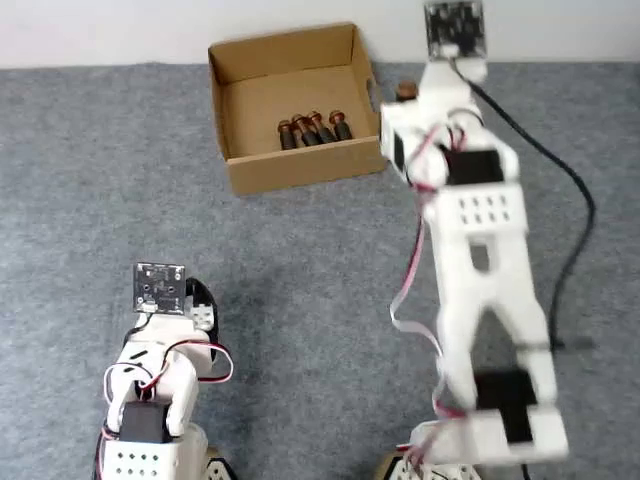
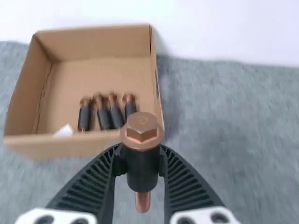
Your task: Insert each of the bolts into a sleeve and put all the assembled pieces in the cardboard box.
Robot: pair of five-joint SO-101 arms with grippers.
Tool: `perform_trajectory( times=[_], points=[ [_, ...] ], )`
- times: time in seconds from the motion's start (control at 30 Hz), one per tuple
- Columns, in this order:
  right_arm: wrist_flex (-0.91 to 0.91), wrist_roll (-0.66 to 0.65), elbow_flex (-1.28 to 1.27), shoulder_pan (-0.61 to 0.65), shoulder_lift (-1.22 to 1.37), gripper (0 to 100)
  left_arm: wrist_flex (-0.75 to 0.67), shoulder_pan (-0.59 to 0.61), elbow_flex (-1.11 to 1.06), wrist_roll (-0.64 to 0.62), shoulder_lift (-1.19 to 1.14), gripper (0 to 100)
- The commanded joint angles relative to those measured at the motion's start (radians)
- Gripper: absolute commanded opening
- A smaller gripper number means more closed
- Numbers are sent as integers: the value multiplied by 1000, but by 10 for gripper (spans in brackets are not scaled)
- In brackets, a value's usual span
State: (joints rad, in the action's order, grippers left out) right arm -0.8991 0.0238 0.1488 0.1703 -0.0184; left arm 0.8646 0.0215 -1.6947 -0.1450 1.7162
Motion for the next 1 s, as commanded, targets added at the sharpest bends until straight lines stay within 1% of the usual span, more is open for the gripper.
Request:
perform_trajectory(
  times=[0.0, 0.1, 0.3, 0.43, 0.53, 0.7, 0.87, 0.9, 0.97],
  points=[
    [56, 5, 279, 31, 196, 8, 44, 3, 7, -68, 2, 5],
    [64, 5, 476, 44, 383, 8, 57, 3, 7, -97, 2, 5],
    [145, 2, 855, 70, 765, 8, 58, 9, 5, -98, 2, 5],
    [133, -81, 1080, 74, 1001, 8, 58, 9, 5, -98, 2, 5],
    [91, -121, 1223, 73, 1139, 8, 58, 9, 5, -98, 2, 5],
    [-10, -155, 1384, 74, 1280, 8, 58, 9, 5, -98, 2, 5],
    [-48, -169, 1428, 70, 1330, 9, 58, 9, 5, -98, 2, 5],
    [-51, -169, 1430, 70, 1330, 14, 58, 9, 5, -98, 2, 5],
    [-65, -169, 1430, 73, 1328, 65, 58, 11, 5, -98, 2, 5]
  ],
)
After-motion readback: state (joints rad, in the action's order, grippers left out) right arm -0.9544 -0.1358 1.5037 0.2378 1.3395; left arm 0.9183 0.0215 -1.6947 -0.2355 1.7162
